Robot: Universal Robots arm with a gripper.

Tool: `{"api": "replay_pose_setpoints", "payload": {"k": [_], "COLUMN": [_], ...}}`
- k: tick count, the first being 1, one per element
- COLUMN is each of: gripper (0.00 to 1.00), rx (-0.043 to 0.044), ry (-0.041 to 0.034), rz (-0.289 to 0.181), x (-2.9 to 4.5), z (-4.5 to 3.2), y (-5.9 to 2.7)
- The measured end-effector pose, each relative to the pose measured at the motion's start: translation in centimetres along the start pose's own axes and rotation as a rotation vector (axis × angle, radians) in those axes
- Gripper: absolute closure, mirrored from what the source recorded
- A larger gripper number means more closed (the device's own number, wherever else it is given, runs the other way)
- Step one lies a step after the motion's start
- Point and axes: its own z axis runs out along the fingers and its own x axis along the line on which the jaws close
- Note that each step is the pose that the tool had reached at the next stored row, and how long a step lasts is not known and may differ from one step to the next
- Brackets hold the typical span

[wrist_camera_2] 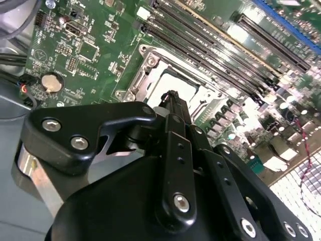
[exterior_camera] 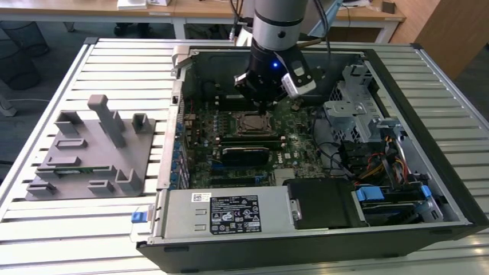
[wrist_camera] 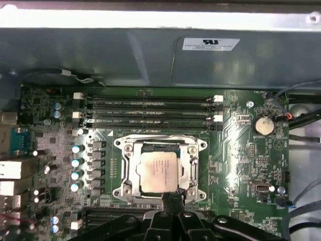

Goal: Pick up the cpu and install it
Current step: 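Install the second cpu locking lever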

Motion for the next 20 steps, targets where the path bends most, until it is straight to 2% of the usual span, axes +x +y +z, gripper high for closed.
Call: {"api": "replay_pose_setpoints", "payload": {"k": [3, 8, 9, 11, 12, 15, 17, 20], "gripper": [0.89, 0.89, 0.89, 0.89, 0.89, 0.89, 0.89, 0.89], "rx": [0.0002, 0.0, -0.0012, -0.0123, -0.0146, -0.0217, -0.0236, -0.0239], "ry": [0.0073, 0.0078, 0.0078, 0.0084, 0.0096, 0.0195, 0.0229, 0.0234], "rz": [0.0, 0.0, 0.0, 0.0, 0.0, 0.0, 0.001, 0.0], "x": [0.0, 0.09, 0.14, 0.19, 0.2, 0.22, 0.34, 0.72], "z": [-0.05, 0.08, 0.12, 0.17, 0.2, 0.25, 0.38, 0.7], "y": [-0.82, -2.02, -2.15, -2.33, -2.37, -2.53, -2.67, -2.94]}}
